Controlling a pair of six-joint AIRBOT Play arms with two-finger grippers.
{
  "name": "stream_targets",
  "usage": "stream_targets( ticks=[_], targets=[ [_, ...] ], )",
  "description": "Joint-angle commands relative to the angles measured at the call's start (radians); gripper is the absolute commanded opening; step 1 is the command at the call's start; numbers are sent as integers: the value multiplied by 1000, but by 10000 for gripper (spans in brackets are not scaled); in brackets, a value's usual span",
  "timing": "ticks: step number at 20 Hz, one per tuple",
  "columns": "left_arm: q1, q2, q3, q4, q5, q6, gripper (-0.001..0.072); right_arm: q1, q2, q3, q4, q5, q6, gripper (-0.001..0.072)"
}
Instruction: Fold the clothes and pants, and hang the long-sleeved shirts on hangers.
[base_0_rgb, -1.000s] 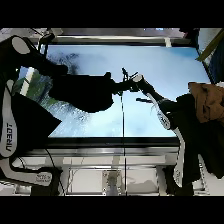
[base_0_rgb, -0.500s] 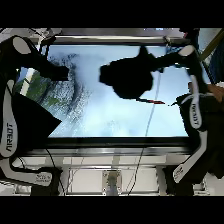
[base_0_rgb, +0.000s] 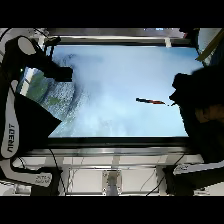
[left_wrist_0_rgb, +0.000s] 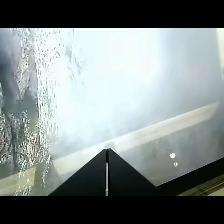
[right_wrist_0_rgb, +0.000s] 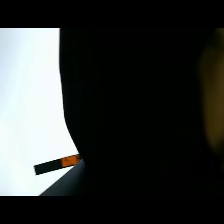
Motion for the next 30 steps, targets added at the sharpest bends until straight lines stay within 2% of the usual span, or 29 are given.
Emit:
stream_targets(
  ticks=[1, 3, 4, 5, 6, 7, 10, 12, 13, 14, 15, 16, 18, 24, 27, 30],
  targets=[
    [-9, 0, 0, 1, 24, -3, 9, -169, 70, -148, -78, 52, 6, 17],
    [-9, -3, 0, 1, 28, -3, 9, -206, 77, -252, -128, 89, 8, 20],
    [-9, -5, 0, 1, 27, -3, 9, -217, 76, -290, -142, 117, 7, 89],
    [-9, -7, 0, 0, 27, -3, 9, -225, 76, -313, -146, 156, 8, 288],
    [-10, -8, 0, 0, 27, -3, 10, -225, 79, -310, -146, 205, 8, 446],
    [-10, -8, 0, 0, 27, -3, 9, -225, 85, -294, -137, 238, 8, 466],
    [-10, -8, 0, 0, 28, -2, 9, -224, 129, -158, 2, 273, 72, 465],
    [-9, -8, 0, 0, 27, -3, 9, -209, 173, -41, 202, 202, 100, 455],
    [-10, -8, 0, 0, 28, -3, 10, -186, 200, 3, 313, 145, 99, 377],
    [-9, -8, 0, 0, 27, -2, 9, -152, 229, 39, 420, 103, 87, 88],
    [-10, -8, 0, 0, 27, -2, 9, -97, 261, 71, 506, 76, 43, 15],
    [-9, -8, 0, 0, 27, -3, 9, -27, 291, 95, 551, 74, -27, 17],
    [-9, -8, 0, 0, 27, -3, 10, 124, 346, 102, 535, 70, -107, 18],
    [-9, -8, 0, 0, 28, -2, 9, 503, 362, 91, 258, 88, -110, 18],
    [-9, -8, 0, 0, 28, -2, 9, 610, 359, 61, 149, 90, -116, 18],
    [-9, -8, 0, 0, 28, -2, 9, 646, 357, 57, 106, 104, -116, 18]
  ],
)
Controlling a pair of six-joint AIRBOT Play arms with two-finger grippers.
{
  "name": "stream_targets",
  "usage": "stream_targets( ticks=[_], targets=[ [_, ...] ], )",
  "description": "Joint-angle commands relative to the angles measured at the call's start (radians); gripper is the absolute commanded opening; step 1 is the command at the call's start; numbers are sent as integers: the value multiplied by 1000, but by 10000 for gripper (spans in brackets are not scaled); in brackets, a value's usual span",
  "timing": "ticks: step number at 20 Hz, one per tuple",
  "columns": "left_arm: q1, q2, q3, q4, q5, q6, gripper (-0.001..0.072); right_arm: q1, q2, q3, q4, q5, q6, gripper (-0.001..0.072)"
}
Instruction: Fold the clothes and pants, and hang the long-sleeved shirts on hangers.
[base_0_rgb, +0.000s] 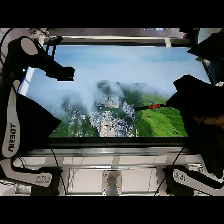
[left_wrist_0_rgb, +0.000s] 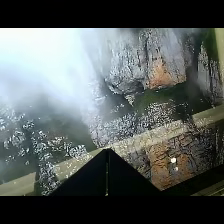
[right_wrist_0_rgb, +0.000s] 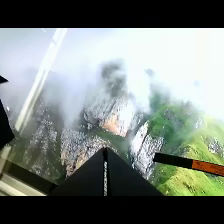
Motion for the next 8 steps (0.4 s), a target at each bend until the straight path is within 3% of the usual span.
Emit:
stream_targets(
  ticks=[1, 8],
  targets=[
    [0, 0, 0, 0, 0, 0, 9, 64, 0, -8, -77, 18, -5, 18],
    [0, 0, 0, 0, 0, 0, 9, 64, 0, -8, -94, 55, -13, 18]
  ],
)
